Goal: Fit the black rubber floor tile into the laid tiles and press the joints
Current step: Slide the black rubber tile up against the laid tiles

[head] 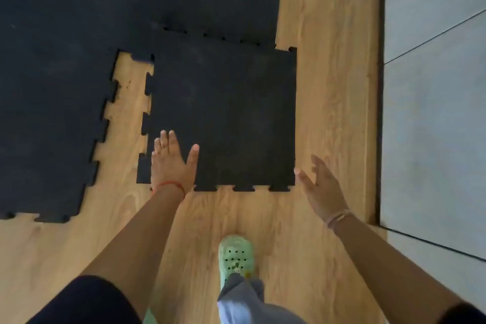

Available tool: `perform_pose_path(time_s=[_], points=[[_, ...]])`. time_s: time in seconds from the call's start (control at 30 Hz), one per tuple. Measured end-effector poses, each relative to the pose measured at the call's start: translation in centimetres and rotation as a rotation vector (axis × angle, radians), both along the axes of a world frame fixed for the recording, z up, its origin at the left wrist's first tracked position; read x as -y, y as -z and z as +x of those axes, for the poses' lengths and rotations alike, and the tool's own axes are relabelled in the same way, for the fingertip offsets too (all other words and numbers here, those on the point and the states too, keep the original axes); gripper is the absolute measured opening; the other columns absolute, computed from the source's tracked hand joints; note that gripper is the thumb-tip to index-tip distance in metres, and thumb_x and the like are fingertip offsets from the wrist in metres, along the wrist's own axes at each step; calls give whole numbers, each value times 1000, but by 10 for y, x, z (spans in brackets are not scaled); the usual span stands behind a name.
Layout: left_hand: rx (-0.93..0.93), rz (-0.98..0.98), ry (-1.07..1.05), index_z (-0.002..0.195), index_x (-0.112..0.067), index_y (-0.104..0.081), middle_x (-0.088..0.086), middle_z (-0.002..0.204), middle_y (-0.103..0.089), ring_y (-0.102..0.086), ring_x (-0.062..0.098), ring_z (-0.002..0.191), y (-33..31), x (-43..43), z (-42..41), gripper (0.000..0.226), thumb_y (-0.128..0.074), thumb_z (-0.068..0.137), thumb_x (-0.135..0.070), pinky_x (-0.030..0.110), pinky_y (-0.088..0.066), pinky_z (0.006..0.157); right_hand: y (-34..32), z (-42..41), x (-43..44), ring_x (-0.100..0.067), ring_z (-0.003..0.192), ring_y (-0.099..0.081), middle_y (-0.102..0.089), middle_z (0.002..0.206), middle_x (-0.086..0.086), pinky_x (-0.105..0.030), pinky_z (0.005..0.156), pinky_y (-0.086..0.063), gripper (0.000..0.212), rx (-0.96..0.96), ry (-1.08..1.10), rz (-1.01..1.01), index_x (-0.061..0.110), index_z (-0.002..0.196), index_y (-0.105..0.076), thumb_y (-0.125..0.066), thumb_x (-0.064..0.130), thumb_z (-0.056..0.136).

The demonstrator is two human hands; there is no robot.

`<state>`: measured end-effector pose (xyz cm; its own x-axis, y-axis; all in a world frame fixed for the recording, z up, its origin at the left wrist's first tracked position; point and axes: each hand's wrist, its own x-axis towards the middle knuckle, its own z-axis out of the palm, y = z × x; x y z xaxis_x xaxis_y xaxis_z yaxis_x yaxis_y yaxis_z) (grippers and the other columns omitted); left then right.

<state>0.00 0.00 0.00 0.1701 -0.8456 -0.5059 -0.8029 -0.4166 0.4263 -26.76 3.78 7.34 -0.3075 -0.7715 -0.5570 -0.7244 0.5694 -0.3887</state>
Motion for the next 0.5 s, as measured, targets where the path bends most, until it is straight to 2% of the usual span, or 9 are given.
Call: perform_pose_path(time_s=[0.1,0.17,0.3,0.4,0.5], points=[[132,4,-56,147,-5,-5,18,157,2,1,31,145,70,-3,7,74,-27,93,-50,42,-7,117,78,-3,9,-24,139,-31,-30,153,-5,-35,112,-27,66,-11,48,37,16,147,-23,-44,47,92],[203,-14,-145,146,-1,-5,21,156,4,2,34,145,113,-6,19,76,-32,93,-49,43,-5,116,126,-9,13,-27,136,-36,-37,149,-9,-42,111,-31,65,-28,75,76,12,144,-29,-47,45,91],[206,35,-327,144,3,-4,22,156,-1,1,35,144,172,4,39,79,-35,92,-47,43,-1,117,196,-27,17,-33,127,-44,-45,141,-16,-47,105,-37,67,-103,150,77,5,139,-36,-56,42,88],[263,1,-357,140,9,-18,29,149,-22,-20,42,138,191,11,42,78,-37,91,-48,48,-16,115,224,-36,22,-36,116,-52,-55,128,-18,-48,99,-43,63,-54,274,-17,2,129,-45,-65,39,82],[327,-90,-388,125,10,-41,31,130,-43,-36,45,121,196,23,44,73,-38,88,-53,53,-33,99,238,-47,28,-37,107,-54,-57,117,-18,-51,91,-47,63,-33,426,-99,1,117,-48,-70,43,77]])
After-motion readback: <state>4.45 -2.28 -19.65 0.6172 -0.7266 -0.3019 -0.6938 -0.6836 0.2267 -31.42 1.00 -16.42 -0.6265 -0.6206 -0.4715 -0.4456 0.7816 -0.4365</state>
